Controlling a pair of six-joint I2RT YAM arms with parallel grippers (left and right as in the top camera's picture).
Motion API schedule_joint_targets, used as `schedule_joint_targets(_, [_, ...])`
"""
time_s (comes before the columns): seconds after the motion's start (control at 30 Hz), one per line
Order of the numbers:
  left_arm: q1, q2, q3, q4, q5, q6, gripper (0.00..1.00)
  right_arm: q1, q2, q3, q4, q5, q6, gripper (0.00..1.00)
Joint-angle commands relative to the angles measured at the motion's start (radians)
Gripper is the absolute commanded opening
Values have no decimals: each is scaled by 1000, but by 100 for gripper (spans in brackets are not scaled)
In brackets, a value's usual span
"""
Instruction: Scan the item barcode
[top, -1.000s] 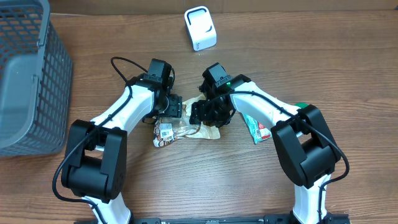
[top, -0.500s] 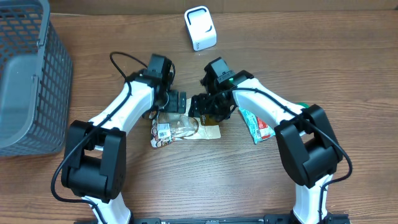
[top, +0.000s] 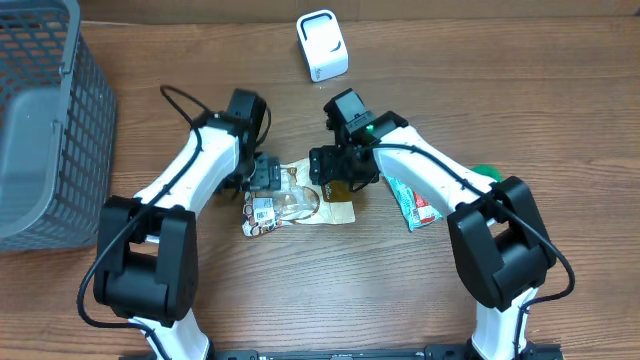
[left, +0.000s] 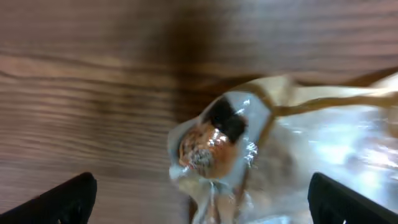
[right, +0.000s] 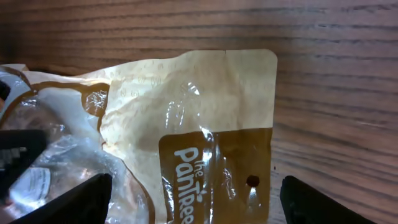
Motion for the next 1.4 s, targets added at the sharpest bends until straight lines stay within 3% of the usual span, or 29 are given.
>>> schedule_joint_targets(0.0, [6, -14, -118, 105, 31, -26, 100, 23, 2, 18, 9, 81, -2, 89])
schedule_joint_targets(0.23, [5, -14, -174, 175, 37, 6, 100, 33, 72, 8, 4, 60, 32, 92])
schedule_joint_targets(0.5, [4, -14, -175, 173, 37, 21, 100, 48, 97, -3, 0, -130, 32, 90])
schedule_joint_targets(0.77, [4, -14, -175, 179, 63, 44, 100, 51, 97, -15, -14, -171, 102, 78])
schedule_joint_targets(0.9, [4, -14, -175, 180, 81, 43, 100, 52, 97, -54, 42, -205, 111, 63])
schedule_joint_targets(1.17, [3, -14, -175, 183, 82, 48, 100, 48, 97, -60, 98, -327, 109, 63])
schedule_joint_targets(1.27, [3, -14, -175, 186, 85, 51, 100, 48, 101, -60, 100, -298, 105, 49])
schedule_joint_targets(1.37, [3, -14, -175, 188, 85, 51, 100, 51, 103, -72, 125, -264, 105, 46])
